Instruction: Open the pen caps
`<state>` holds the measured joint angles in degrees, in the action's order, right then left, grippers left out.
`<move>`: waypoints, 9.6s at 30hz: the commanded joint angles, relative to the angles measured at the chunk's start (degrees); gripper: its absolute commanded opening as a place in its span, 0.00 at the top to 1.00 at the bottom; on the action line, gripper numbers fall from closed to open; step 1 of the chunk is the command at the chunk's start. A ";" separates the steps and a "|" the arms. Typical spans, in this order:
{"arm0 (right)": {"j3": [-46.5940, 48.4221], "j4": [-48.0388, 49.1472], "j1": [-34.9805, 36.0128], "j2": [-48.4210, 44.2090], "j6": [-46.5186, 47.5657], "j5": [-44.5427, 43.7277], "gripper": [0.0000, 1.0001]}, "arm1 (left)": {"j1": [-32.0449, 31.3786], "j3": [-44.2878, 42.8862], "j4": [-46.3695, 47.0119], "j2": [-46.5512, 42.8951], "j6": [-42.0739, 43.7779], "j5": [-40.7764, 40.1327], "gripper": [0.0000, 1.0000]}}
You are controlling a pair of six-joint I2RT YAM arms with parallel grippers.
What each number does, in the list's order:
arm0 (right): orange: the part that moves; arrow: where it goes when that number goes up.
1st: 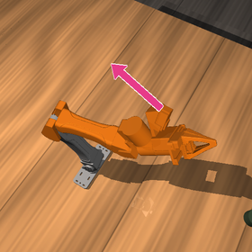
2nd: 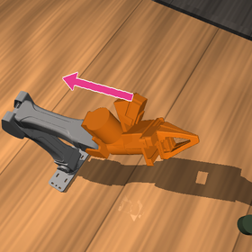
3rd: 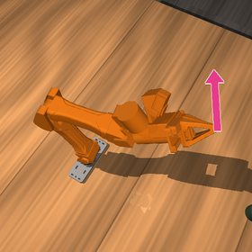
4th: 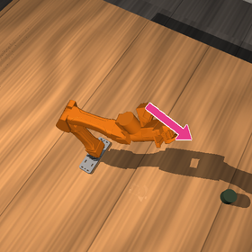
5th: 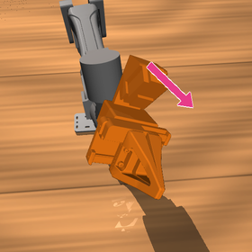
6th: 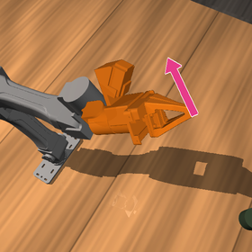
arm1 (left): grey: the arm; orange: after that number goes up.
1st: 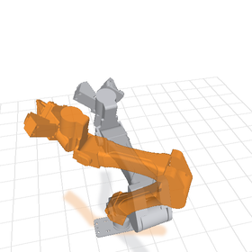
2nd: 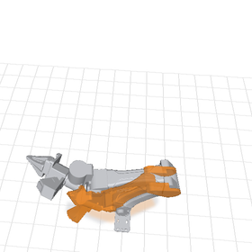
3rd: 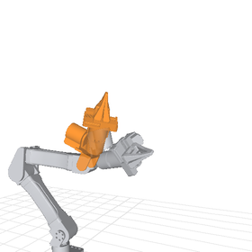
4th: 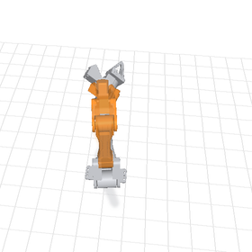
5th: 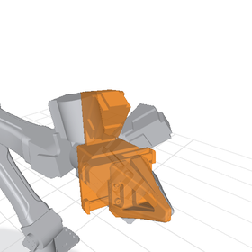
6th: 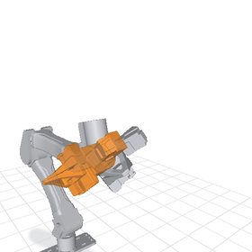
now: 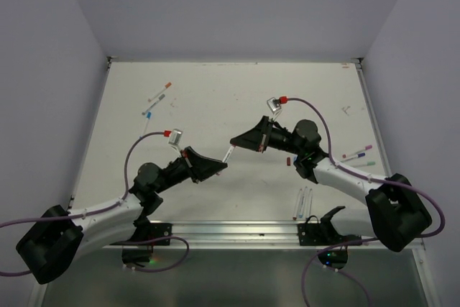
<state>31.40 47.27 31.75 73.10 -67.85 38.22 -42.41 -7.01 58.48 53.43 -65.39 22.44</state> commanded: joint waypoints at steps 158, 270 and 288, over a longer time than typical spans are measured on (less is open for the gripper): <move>28.11 -82.08 -49.84 13.21 26.90 -61.77 0.59 | -39.32 -35.01 -49.25 32.62 15.63 -52.58 0.38; 22.31 -62.47 10.97 -6.39 20.22 -38.92 1.00 | -16.30 -25.43 -35.63 12.58 17.31 -28.59 0.39; 20.19 -61.77 11.76 -8.15 19.78 -39.09 0.98 | -14.45 -27.45 -33.08 17.32 16.69 -23.06 1.00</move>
<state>50.96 -16.64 43.09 65.39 -47.27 -0.14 -56.84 -32.45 21.74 70.30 -49.17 -3.27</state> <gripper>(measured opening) 0.166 0.098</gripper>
